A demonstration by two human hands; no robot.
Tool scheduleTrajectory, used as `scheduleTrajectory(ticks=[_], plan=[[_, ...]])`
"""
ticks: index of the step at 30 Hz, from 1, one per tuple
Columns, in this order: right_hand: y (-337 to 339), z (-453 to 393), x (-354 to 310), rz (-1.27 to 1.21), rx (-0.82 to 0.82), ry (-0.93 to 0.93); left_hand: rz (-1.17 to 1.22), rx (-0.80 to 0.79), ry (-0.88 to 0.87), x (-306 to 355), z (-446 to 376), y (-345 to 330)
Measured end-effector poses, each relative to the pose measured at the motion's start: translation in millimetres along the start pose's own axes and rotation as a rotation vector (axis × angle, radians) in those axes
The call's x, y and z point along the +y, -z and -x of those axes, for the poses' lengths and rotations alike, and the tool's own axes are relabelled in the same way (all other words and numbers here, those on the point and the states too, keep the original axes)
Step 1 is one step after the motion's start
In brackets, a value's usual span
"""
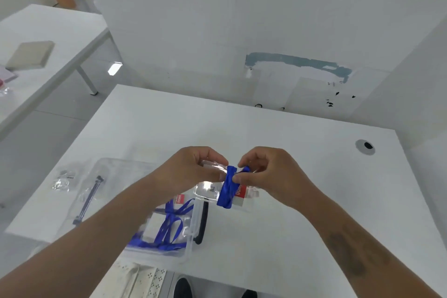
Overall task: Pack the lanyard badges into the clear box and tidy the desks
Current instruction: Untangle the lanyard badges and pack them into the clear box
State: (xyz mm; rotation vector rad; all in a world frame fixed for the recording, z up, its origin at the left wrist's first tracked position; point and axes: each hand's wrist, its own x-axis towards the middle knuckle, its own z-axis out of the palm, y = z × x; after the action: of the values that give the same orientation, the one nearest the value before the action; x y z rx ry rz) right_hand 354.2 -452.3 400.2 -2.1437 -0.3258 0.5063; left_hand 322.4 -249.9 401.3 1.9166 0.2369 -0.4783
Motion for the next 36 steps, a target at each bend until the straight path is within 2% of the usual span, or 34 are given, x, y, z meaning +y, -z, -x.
scheduleTrajectory(ticks=[5,9,11,15,17,19,21,24,27,31,36], plan=[[-58,-13,-14,0.023,-0.032,0.052,0.103,0.16,0.117,-46,25,35],[-107,-24,-25,0.109,-0.049,0.039,0.275,0.252,0.305,-95,41,62],[-134,-31,-31,0.209,-0.066,0.045,0.32,0.282,0.378,-119,45,74],[-179,-46,-38,0.509,-0.077,0.089,0.296,0.371,0.423,-154,44,88],[-197,-54,-38,0.583,-0.094,0.071,0.262,0.393,0.441,-170,38,93],[-216,-64,-36,0.586,-0.162,0.014,0.131,0.394,0.455,-185,32,99],[-231,-69,-32,0.554,-0.244,-0.037,-0.153,0.365,0.438,-196,30,103],[-250,-74,-26,0.502,-0.329,-0.069,-0.525,0.265,0.377,-204,32,101],[-268,-77,-25,0.467,-0.389,-0.066,-0.748,0.174,0.333,-207,30,97],[-292,-77,-28,0.46,-0.342,-0.056,-0.802,0.142,0.301,-210,26,96],[-302,-72,-30,0.712,-0.22,0.077,-0.727,0.129,0.273,-217,29,100]])
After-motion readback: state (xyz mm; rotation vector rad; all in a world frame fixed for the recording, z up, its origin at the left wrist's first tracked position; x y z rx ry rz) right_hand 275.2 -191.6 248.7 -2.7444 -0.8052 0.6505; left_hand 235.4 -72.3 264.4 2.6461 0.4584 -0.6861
